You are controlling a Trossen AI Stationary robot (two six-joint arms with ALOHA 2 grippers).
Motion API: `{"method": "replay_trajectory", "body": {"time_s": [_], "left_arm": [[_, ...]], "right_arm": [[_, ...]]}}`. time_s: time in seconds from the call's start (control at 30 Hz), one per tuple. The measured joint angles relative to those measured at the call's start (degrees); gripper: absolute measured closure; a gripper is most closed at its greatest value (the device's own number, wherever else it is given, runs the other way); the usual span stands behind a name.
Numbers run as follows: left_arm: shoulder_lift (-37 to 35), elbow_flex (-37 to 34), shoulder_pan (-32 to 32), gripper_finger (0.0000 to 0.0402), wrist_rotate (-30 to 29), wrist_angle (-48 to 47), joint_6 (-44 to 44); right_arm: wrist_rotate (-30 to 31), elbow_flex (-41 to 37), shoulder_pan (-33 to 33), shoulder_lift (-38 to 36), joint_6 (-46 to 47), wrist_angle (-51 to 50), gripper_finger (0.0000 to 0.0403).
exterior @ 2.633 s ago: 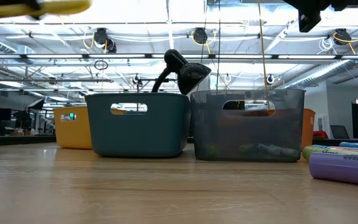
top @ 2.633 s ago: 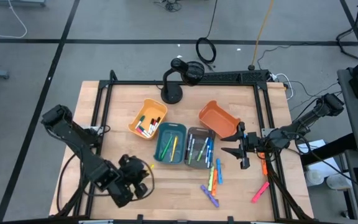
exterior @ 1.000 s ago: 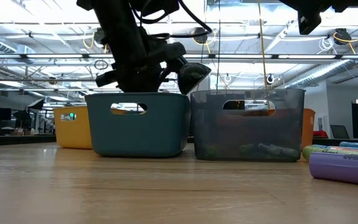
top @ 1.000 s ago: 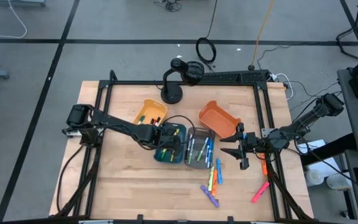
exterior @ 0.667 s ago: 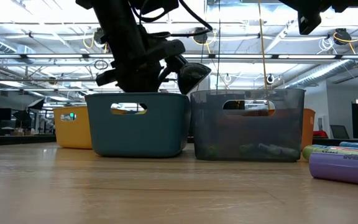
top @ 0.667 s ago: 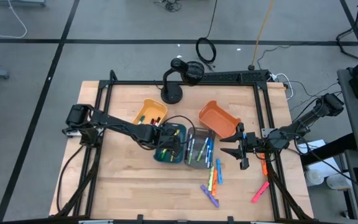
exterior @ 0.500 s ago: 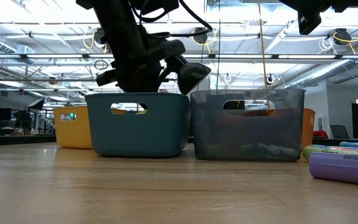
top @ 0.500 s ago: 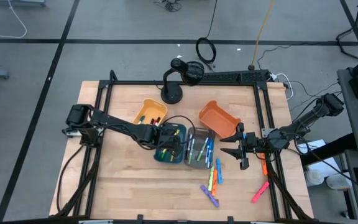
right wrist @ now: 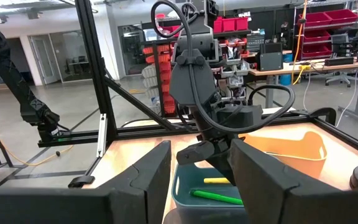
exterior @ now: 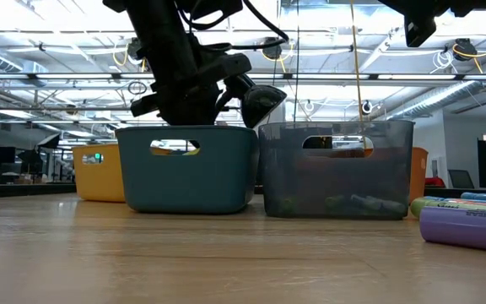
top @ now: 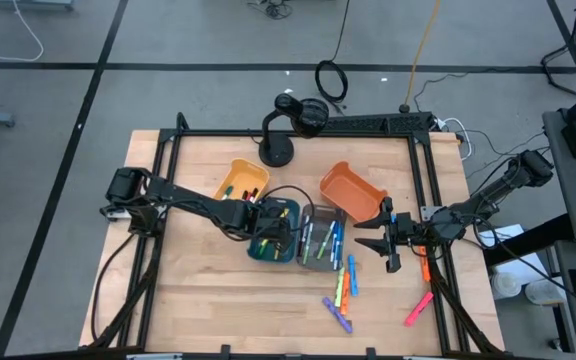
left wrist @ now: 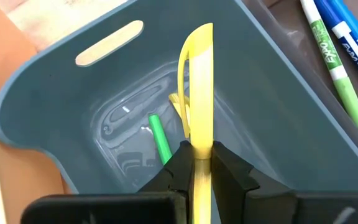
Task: Pick & Place Markers
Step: Put the yellow pen into the green bin, then put the right orange highlighter into the orange bin
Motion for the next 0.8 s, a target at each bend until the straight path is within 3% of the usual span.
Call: {"method": "replay_trajectory", "body": {"time_s": [0.27,0.53,0.67,0.8], "left_arm": [[0.00,0.00,0.00,0.0369,-0.02,-0.02,1.13],[0.00,0.00,0.00,0.0257,0.26,-0.05,4.00],[0.00,0.51,0.11,0.0216,5.13,-0.42,6.17],[-1.47,2.98,0.25,0.0192,17.10,-4.65,10.89]], "right_arm": [[0.00,-0.01,0.02,0.02,0.00,-0.02,0.0248],[0.00,0.00,0.02,0.02,0.00,-0.24,0.0248],[0.00,0.00,0.02,0.02,0.00,-0.25,0.0248],[0.00,-0.01,0.01,0.02,0.00,-0.87,0.0248]]}}
